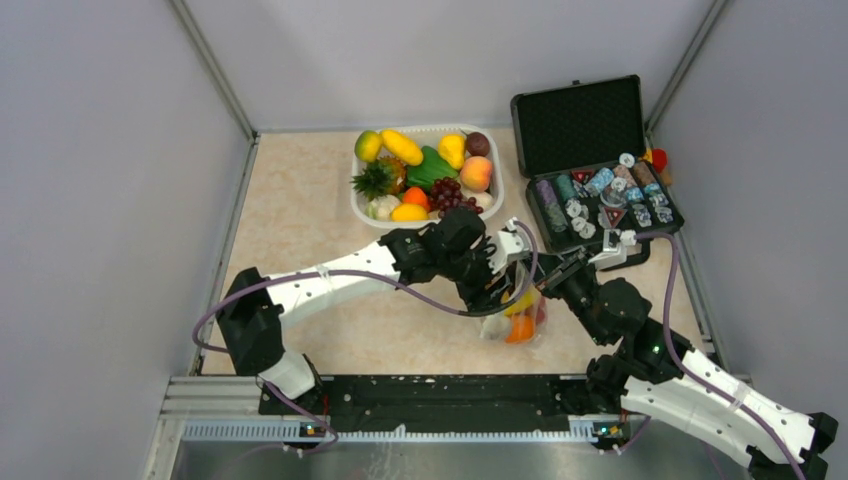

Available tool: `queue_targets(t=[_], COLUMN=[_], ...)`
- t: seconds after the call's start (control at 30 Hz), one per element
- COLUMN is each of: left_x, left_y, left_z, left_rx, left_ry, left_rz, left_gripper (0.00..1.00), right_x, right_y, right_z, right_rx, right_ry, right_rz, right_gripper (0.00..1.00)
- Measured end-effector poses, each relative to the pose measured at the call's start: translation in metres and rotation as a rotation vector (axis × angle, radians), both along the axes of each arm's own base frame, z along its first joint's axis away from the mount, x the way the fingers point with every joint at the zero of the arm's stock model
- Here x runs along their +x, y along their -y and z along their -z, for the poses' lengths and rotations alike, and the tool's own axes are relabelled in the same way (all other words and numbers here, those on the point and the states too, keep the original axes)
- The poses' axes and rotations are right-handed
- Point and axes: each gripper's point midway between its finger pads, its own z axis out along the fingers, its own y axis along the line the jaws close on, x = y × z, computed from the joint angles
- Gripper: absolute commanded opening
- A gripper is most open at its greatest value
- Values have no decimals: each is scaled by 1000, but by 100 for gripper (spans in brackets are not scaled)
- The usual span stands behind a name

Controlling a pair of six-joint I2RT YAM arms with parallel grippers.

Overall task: Place the food in the zip-top bag and seal the zipper
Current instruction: Place the fake fruit in the zipper food storage bag.

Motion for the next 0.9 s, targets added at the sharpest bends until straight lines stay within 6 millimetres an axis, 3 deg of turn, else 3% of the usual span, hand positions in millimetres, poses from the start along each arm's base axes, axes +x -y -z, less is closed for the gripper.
queue_targets(t=[0.17, 0.27, 0.4, 0.7, 0.8, 0.9], left_x=[-1, 0, 8, 31, 37, 40], left_y=[1, 2, 11, 32, 38, 41], left_z=[0, -1, -10, -44, -44, -30], left_rx=[6, 0, -52, -257, -277, -267], left_ry=[4, 4, 22, 73, 70, 52], left_rz=[0, -9, -46, -186, -214, -235], left_gripper=[33, 24, 20, 31, 40, 53], right_x=[0, 0, 0, 0, 0, 0], right_y=[0, 0, 0, 0, 0, 1], right_z=[0, 0, 0, 0, 0, 1], right_rx=[0, 1, 1, 0, 0, -2], right_ry=[-1, -1, -1, -1, -1, -2], right_rz=[0, 0, 1, 0, 2, 4], right_gripper=[0, 0, 0, 0, 0, 0])
